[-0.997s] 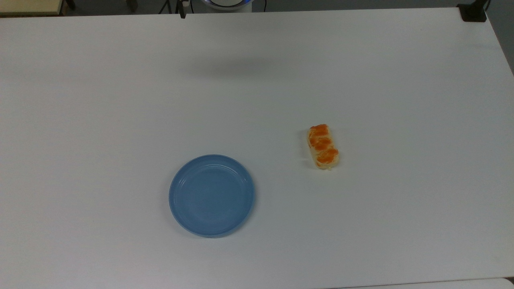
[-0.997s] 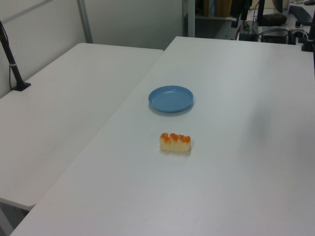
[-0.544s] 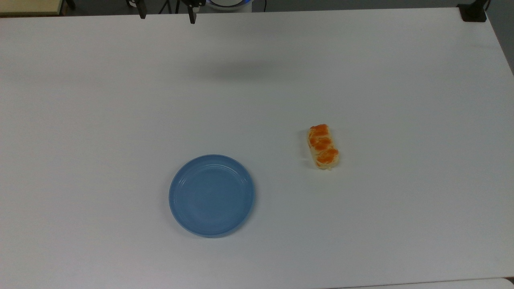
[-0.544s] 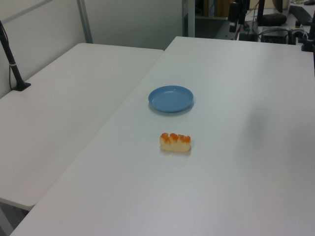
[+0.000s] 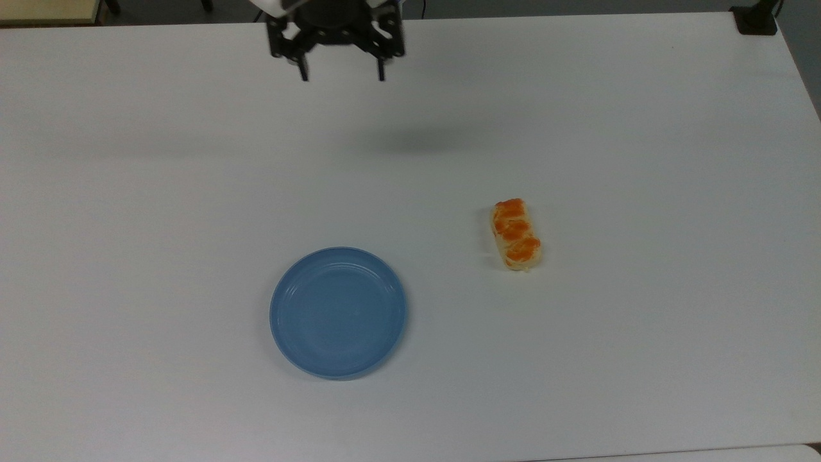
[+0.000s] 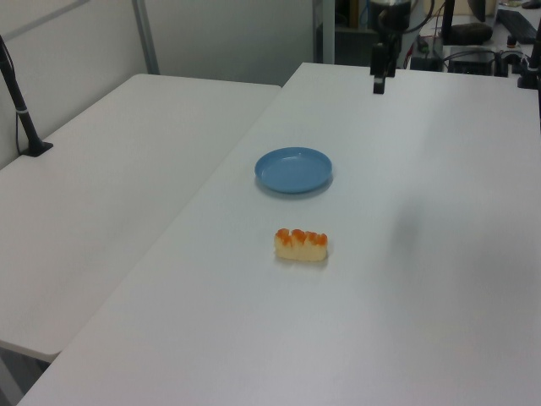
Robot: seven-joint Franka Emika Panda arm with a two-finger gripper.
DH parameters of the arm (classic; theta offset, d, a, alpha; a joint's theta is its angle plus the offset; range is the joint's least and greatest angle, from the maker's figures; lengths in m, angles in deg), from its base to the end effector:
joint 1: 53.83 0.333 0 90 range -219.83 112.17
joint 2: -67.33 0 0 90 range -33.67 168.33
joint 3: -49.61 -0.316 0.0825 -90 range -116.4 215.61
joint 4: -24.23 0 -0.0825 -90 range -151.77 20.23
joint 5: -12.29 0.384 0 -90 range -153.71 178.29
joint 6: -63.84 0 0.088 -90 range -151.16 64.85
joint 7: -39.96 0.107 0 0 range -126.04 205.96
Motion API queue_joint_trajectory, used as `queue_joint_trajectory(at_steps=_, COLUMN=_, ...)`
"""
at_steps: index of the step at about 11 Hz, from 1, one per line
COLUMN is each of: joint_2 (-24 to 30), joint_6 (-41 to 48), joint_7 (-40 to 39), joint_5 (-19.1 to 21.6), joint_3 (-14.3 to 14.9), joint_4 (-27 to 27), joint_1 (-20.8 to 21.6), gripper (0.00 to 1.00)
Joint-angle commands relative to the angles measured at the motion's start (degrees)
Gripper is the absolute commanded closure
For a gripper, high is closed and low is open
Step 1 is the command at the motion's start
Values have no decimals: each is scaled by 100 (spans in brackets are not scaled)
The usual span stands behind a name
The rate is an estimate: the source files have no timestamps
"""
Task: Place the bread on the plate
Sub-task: 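Move the open gripper over the orange-topped bread roll and lower it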
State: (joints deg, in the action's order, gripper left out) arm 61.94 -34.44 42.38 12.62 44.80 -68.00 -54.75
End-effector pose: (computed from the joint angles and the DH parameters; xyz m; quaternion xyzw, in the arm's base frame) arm 0.5913 0.0387 0.5649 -0.9999 -0.0122 -0.0055 0.0071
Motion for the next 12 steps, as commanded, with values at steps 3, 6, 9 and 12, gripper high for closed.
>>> queue_joint_trajectory(at_steps=3, joint_2=-1015, joint_6=-1698, joint_7=1716, joint_5=29, joint_3=-258, joint_4=3, joint_1=873, gripper=0)
queue_joint_trajectory(at_steps=6, joint_2=-1666, joint_6=-2352, joint_7=1771, joint_5=-120, joint_3=-258, joint_4=21, joint_1=1515, gripper=0)
queue_joint_trajectory(at_steps=9, joint_2=-2079, joint_6=-2799, joint_7=1990, joint_5=-339, joint_3=-249, joint_4=196, joint_1=1893, gripper=0)
queue_joint_trajectory(at_steps=12, joint_2=-2536, joint_6=-3266, joint_7=2535, joint_5=-1033, joint_3=-249, joint_4=197, joint_1=1991, gripper=0)
